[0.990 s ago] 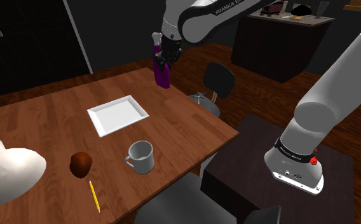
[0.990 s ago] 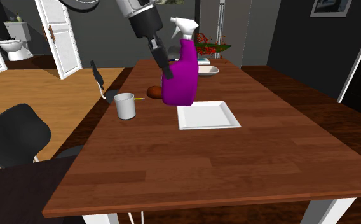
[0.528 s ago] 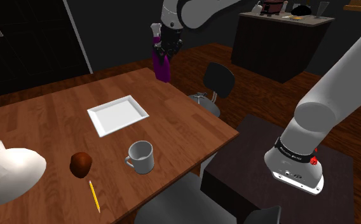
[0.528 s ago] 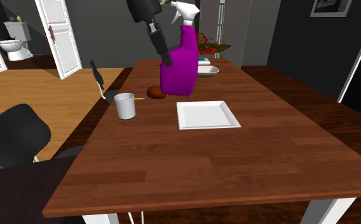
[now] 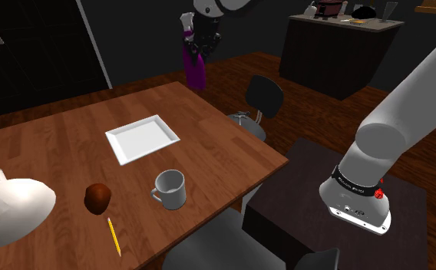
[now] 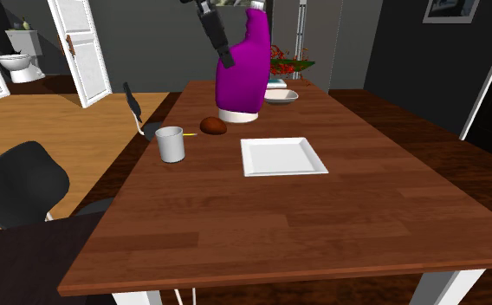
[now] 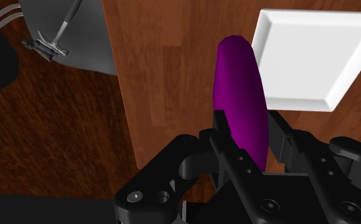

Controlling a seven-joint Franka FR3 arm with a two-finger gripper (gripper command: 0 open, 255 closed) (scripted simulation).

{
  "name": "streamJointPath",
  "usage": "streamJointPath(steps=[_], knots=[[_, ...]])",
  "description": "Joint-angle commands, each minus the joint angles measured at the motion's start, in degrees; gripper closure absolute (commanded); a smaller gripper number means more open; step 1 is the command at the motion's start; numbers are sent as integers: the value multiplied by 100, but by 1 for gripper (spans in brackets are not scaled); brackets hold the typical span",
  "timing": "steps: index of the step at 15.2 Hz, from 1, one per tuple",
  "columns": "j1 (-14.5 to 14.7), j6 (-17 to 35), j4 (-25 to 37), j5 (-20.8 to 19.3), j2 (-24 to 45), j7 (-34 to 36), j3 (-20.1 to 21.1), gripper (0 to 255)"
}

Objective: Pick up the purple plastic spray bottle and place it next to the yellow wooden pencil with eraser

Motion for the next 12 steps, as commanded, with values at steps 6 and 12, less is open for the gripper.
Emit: streamJointPath(steps=[6,12], knots=[[-4,-529,521,40,-13,-82,-24,255],[79,-873,893,-43,47,196,164,255]])
